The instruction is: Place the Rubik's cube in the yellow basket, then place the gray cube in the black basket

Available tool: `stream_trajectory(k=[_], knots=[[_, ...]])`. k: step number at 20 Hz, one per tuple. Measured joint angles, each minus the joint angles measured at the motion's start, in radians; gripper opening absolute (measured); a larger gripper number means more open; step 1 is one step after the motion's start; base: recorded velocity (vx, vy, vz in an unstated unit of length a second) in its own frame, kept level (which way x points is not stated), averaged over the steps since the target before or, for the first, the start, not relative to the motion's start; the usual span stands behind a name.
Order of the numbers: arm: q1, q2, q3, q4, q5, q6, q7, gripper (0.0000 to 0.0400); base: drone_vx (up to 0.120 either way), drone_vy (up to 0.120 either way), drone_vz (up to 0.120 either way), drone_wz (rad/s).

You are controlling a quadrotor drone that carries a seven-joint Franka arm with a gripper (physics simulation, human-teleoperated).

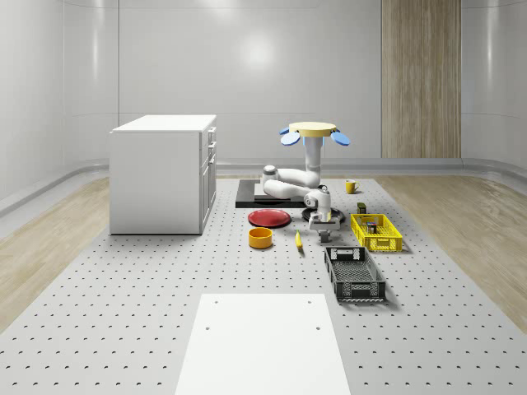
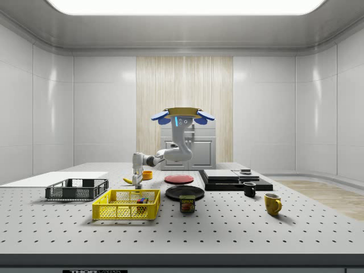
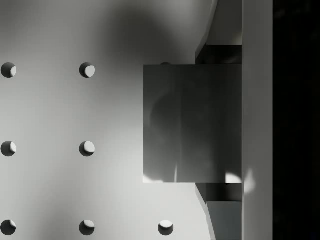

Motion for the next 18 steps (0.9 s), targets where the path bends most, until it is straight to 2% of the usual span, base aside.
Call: stream_trajectory(k=[5,18], knots=[[0.005,-0.001,0.036,-0.006,0.033,-0.014,-0.001,0.0250,0.000,0.000,0.008,0.000],[0.011,-0.007,0.093,-0.013,0.088,-0.031,-0.002,0.0250,0.000,0.000,0.120,0.000]])
